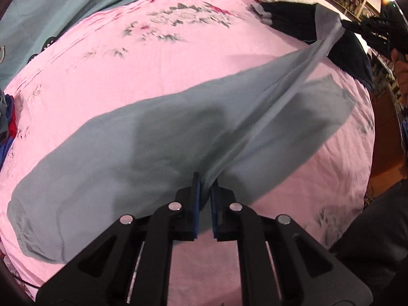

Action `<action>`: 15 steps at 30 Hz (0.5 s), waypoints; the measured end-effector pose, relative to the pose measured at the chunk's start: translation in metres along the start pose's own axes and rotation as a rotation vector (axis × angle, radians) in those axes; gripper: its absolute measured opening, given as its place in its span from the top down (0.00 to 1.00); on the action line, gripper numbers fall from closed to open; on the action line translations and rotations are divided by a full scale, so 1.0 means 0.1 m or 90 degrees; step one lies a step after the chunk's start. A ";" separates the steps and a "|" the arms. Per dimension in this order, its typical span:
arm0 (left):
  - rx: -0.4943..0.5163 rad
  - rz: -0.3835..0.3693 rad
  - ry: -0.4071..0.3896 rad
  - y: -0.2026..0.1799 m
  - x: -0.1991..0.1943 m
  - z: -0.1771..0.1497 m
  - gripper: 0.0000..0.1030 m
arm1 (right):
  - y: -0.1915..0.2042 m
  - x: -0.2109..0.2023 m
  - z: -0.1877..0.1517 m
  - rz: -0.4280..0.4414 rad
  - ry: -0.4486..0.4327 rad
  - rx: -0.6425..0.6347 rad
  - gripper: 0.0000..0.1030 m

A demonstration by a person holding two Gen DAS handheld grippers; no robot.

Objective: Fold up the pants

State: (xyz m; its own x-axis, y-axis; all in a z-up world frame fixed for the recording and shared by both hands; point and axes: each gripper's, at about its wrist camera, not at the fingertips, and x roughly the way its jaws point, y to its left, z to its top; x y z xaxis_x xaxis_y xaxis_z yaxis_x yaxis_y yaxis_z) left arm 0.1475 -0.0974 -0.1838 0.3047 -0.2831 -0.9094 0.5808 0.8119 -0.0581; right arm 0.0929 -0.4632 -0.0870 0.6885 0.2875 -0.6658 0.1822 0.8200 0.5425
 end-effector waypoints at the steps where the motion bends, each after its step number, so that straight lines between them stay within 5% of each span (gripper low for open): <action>1: 0.004 -0.003 0.012 -0.02 0.04 -0.07 0.93 | -0.13 -0.02 -0.16 -0.007 0.006 0.015 0.99; 9: 0.033 0.001 0.053 -0.09 0.12 -0.26 0.92 | -0.87 0.14 -1.07 -0.074 0.104 0.169 0.92; 13: 0.032 0.007 0.054 -0.10 0.12 -0.26 0.92 | -0.74 -0.10 -0.95 -0.086 0.051 0.154 0.64; 15: 0.029 0.012 0.051 -0.10 0.13 -0.27 0.92 | -0.69 -0.11 -0.85 -0.123 0.041 0.136 0.59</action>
State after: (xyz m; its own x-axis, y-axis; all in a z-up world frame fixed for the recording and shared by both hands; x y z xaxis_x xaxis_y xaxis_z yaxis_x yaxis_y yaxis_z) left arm 0.1248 -0.0954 -0.2060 0.2556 -0.2241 -0.9405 0.6098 0.7922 -0.0231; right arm 0.0133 -0.4808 -0.1611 0.5816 0.1727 -0.7950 0.4545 0.7414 0.4936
